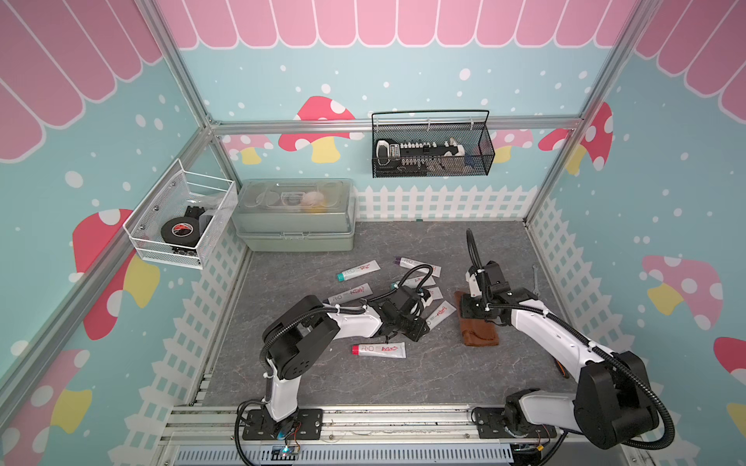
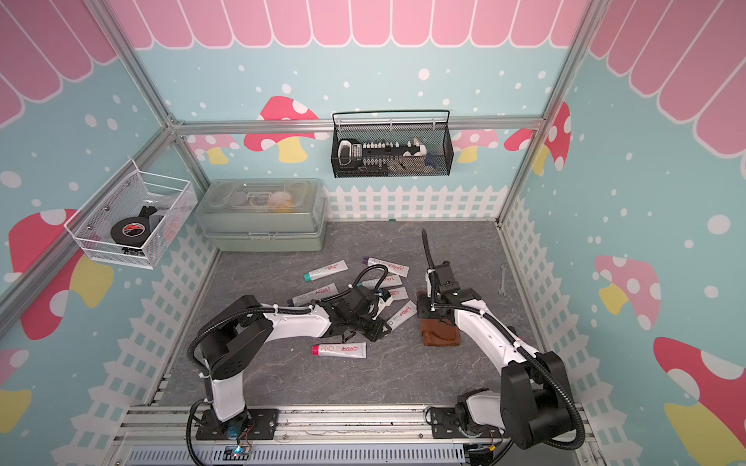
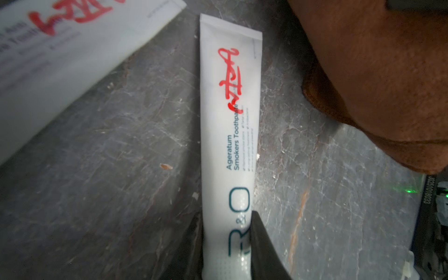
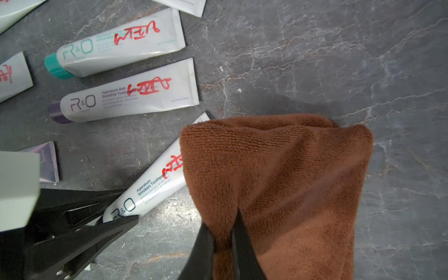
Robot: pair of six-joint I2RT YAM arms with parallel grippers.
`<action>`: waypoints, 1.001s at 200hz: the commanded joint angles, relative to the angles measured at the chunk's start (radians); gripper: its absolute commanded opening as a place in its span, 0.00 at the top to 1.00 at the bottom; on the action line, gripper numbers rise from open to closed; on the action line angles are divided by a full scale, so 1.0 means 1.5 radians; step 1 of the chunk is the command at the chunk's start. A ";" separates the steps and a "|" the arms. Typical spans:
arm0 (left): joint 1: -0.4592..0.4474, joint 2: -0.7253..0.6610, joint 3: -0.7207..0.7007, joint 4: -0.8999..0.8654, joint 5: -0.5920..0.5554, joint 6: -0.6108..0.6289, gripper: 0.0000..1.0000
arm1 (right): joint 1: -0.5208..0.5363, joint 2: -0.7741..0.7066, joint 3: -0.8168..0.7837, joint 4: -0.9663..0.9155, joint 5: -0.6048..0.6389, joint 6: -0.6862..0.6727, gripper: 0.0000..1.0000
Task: Wipe the surface of the toothpaste tube
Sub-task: Move the toothpaste to the center of the board, then wipe the dirt from the toothpaste tube.
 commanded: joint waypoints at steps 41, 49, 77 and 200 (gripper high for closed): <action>-0.012 0.061 0.098 -0.136 0.000 0.083 0.79 | -0.002 0.007 -0.046 0.046 -0.120 0.003 0.89; -0.012 0.064 0.103 -0.142 0.003 0.085 0.78 | -0.002 0.015 -0.049 0.056 -0.128 0.005 0.89; -0.012 0.060 0.085 -0.127 -0.005 0.078 0.78 | -0.002 0.051 -0.049 0.082 -0.152 0.008 0.89; -0.010 0.030 0.047 -0.085 -0.003 0.073 0.78 | -0.004 0.146 -0.025 0.067 0.069 0.057 0.91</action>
